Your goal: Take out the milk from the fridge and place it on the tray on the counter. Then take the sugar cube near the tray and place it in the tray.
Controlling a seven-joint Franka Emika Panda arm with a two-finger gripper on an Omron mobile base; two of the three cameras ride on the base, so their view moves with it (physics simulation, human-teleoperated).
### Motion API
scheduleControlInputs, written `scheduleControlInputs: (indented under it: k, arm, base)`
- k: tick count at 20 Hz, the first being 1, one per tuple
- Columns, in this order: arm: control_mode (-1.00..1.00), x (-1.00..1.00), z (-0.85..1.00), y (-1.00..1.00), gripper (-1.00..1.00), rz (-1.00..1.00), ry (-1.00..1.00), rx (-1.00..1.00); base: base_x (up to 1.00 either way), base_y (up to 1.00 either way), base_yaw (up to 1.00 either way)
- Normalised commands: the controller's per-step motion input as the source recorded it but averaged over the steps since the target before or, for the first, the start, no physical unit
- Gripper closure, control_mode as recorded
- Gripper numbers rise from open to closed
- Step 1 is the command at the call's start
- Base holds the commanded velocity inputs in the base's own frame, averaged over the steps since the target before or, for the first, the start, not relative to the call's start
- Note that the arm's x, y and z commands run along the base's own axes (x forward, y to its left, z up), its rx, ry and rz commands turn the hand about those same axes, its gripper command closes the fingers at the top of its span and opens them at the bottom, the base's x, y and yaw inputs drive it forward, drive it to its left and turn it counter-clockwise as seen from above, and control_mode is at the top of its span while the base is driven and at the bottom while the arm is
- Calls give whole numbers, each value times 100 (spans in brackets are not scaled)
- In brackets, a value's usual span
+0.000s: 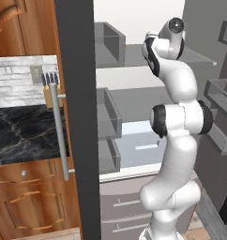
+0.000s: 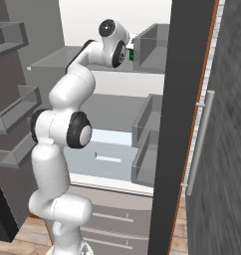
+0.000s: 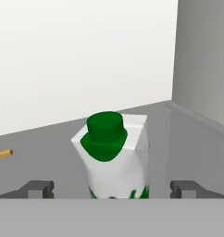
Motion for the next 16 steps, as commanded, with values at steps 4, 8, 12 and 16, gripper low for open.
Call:
scheduleControlInputs:
  k: [4, 8, 12, 16]
  arm:
    - [-100, 30, 0, -8, -100, 0, 0, 0]
    - [-100, 27, 0, -16, 100, 0, 0, 1]
    - [-100, 15, 0, -14, 100, 0, 0, 1]
    - [-100, -47, 0, -20, 100, 0, -3, 6]
  base:
    - [0, 0, 0]
    - [0, 0, 0]
    - [0, 0, 0]
    - [0, 0, 0]
